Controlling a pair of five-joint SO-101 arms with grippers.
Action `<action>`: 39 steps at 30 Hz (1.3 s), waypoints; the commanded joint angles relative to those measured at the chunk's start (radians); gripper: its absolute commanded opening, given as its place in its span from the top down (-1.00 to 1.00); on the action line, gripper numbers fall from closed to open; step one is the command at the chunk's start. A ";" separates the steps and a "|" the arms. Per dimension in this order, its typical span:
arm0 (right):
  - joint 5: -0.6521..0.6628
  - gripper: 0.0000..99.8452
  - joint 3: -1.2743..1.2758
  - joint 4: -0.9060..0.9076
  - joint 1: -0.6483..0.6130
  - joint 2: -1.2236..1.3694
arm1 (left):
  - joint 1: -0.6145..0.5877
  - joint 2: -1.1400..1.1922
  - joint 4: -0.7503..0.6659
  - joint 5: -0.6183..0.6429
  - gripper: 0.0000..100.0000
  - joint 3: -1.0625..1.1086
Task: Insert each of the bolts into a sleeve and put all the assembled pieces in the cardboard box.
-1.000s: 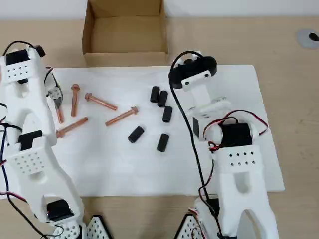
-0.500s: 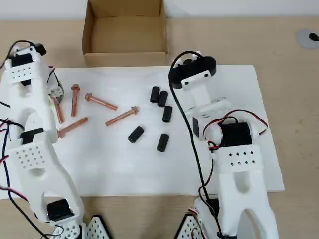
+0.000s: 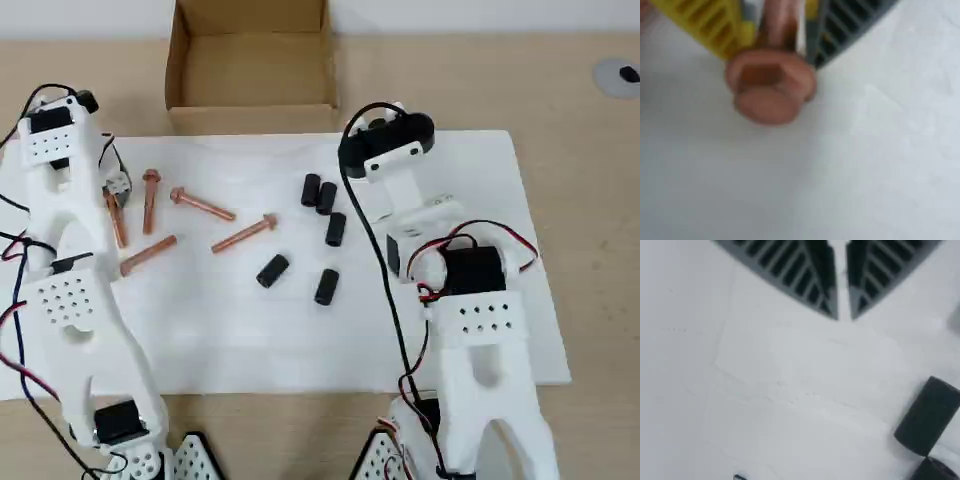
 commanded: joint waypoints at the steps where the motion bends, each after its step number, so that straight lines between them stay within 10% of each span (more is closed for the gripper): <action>1: 0.002 0.98 -0.062 -0.003 -0.016 0.002 | 0.006 0.019 0.008 -0.002 0.97 -0.028; 16: -0.023 0.98 -0.064 0.034 -0.027 0.005 | -0.017 -0.157 0.265 -0.054 0.99 -0.397; 39: -0.519 0.98 -0.142 0.172 -0.325 0.426 | 0.133 -1.736 -0.023 -0.133 0.98 1.043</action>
